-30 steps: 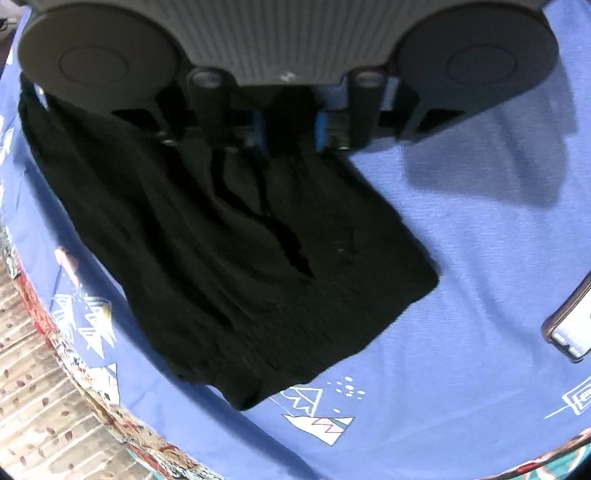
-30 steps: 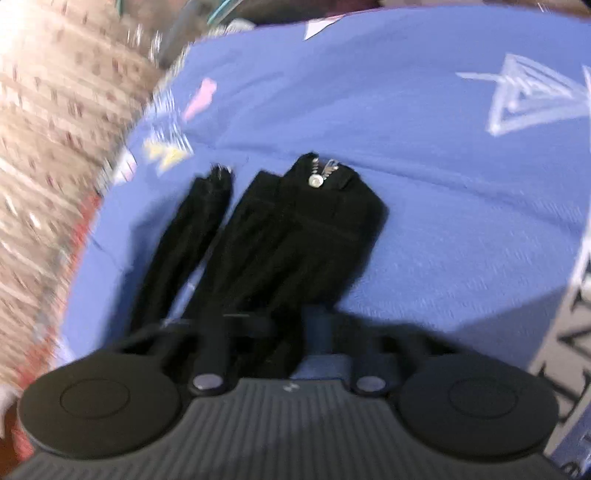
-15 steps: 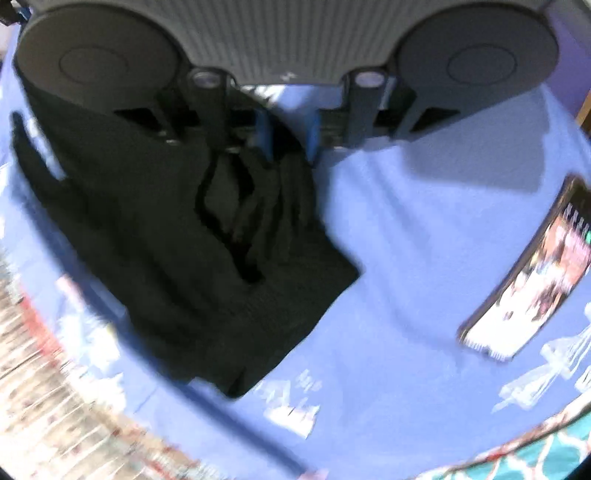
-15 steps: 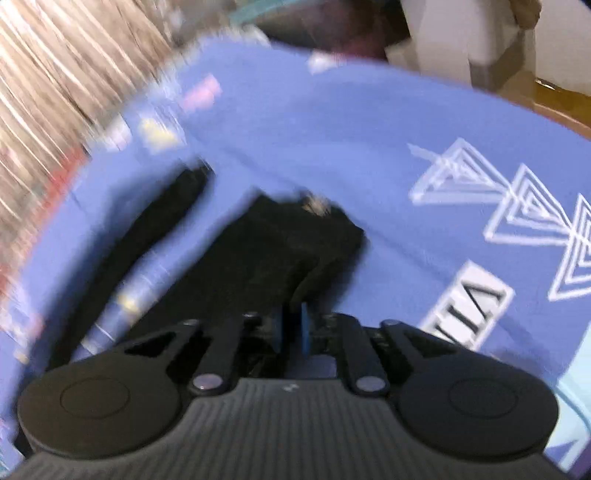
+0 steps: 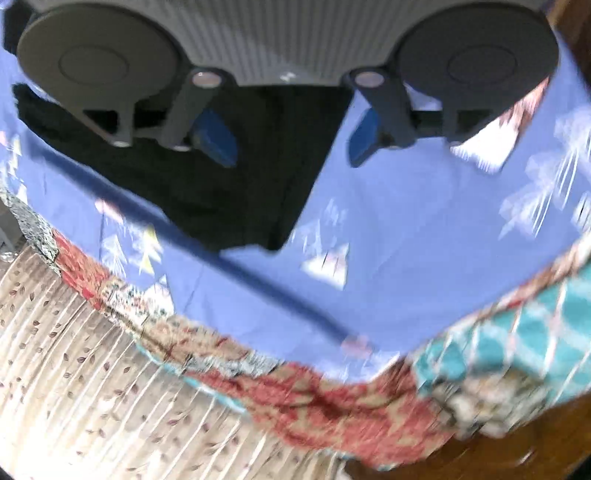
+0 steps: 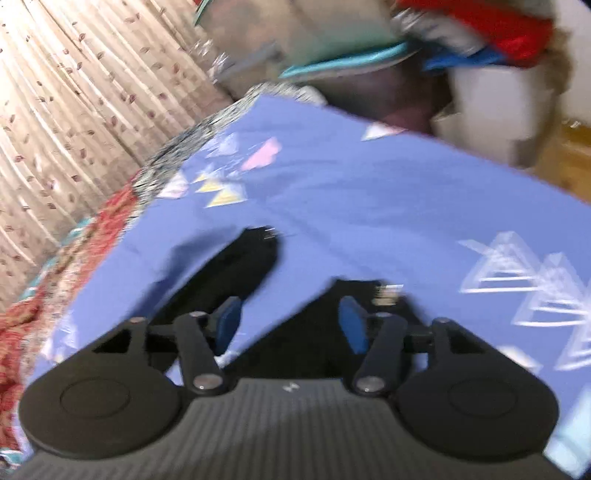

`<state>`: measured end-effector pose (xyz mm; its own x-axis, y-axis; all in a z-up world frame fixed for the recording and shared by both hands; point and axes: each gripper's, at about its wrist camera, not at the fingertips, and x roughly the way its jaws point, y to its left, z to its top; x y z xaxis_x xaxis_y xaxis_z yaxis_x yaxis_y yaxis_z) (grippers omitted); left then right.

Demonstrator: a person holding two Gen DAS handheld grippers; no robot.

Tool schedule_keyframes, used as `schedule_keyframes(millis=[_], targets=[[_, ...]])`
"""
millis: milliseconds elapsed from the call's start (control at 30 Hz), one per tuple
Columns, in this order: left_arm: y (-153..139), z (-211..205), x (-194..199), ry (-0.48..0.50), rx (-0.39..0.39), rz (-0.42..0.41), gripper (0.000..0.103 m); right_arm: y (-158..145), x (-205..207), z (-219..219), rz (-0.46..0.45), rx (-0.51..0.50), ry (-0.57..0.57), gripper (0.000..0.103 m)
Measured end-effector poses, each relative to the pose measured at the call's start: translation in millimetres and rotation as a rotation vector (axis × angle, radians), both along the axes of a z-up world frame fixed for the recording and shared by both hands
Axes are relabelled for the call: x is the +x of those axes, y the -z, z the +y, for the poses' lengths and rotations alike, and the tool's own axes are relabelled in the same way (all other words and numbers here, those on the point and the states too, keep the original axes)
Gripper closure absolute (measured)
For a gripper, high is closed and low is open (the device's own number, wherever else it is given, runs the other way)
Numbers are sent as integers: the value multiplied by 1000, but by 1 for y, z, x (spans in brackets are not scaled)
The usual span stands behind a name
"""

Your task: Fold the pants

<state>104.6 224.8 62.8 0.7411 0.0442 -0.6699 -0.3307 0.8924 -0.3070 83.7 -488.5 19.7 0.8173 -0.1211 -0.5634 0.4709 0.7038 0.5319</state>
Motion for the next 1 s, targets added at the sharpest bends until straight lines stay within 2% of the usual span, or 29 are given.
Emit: schedule_keyframes(millis=[67,233,433,467,500,533,567,667,733,800,867,933,1000], targets=[[3,-1,31,26,19,-3,11,11,27,0,1,51,-19,37],[28,-12,120,76,92,54,11,48,96,-7,63,103,22,37],[74,-16,193,66,129,106,12,72,163,-26,89,136,53,38],[78,-16,201,70,142,111,12,74,170,-27,95,136,43,45],[82,-19,209,75,164,114,12,79,181,-26,107,133,25,78],[84,-21,215,81,184,117,12,81,189,-24,135,117,6,90],[83,-23,220,85,206,120,12,80,193,-21,174,77,-7,91],[79,-26,230,119,276,108,12,69,187,-30,195,-112,51,91],[76,-29,235,139,332,94,11,68,181,-48,221,-139,104,86],[75,-30,241,160,355,98,9,67,178,-56,241,-127,104,58],[78,-31,248,184,372,106,9,52,170,-50,225,-218,181,48],[81,-35,252,207,390,106,9,37,170,-41,196,-285,212,47],[86,-42,257,247,414,101,9,29,175,-32,155,-220,139,48]])
